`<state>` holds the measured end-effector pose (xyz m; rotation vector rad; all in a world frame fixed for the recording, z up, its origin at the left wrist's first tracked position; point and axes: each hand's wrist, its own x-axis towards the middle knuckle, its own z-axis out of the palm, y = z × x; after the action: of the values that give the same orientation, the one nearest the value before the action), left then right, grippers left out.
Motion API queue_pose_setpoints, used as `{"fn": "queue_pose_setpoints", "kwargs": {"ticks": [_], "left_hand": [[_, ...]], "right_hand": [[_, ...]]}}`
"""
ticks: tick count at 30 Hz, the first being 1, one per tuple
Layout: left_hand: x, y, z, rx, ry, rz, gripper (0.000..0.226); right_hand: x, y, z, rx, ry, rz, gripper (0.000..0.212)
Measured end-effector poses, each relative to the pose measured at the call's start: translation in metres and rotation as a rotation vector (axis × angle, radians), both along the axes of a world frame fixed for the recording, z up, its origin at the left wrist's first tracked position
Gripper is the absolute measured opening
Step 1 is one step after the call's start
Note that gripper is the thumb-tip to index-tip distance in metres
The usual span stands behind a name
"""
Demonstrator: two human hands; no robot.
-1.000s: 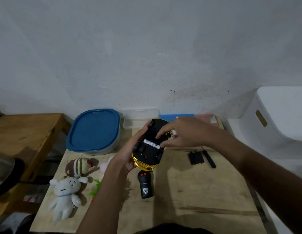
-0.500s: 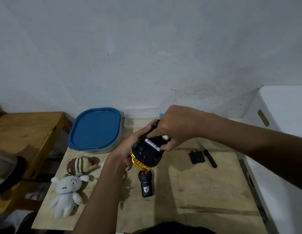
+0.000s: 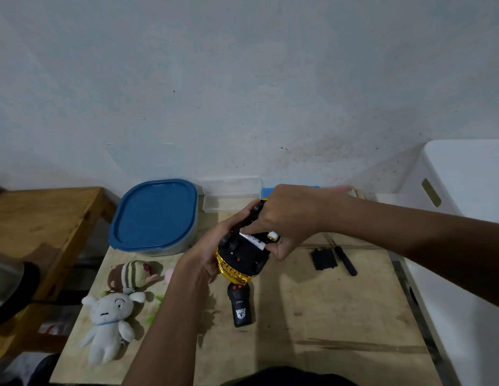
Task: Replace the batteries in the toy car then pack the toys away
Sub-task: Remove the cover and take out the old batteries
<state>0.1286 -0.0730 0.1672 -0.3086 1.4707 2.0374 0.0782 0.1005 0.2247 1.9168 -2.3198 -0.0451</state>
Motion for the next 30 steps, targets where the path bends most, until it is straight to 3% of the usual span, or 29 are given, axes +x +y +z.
{"fn": "queue_pose_setpoints", "kwargs": {"ticks": [5,10,17,22,26,30], "left_hand": [[-0.001,-0.002,0.0,0.097,0.075,0.053,0.036],[-0.002,0.002,-0.002,0.2,0.08,0.135,0.034],[0.002,0.01,-0.003,0.203,0.137,0.187,0.04],[0.002,0.017,-0.007,0.178,0.15,0.182,0.047],[0.001,0.019,-0.007,0.201,0.163,0.179,0.05],[0.001,0.02,-0.011,0.203,0.166,0.201,0.046]], "right_hand": [[0.002,0.004,-0.007,-0.186,-0.268,-0.144,0.041],[0.008,0.007,-0.02,-0.397,-0.437,-0.404,0.036],[0.016,0.019,-0.026,-0.258,-0.555,-0.669,0.03],[0.018,0.023,-0.029,-0.204,-0.417,-0.663,0.032],[0.019,0.026,-0.034,-0.31,-0.348,-0.635,0.031],[0.021,0.025,-0.038,-0.452,-0.413,-0.65,0.04]]}}
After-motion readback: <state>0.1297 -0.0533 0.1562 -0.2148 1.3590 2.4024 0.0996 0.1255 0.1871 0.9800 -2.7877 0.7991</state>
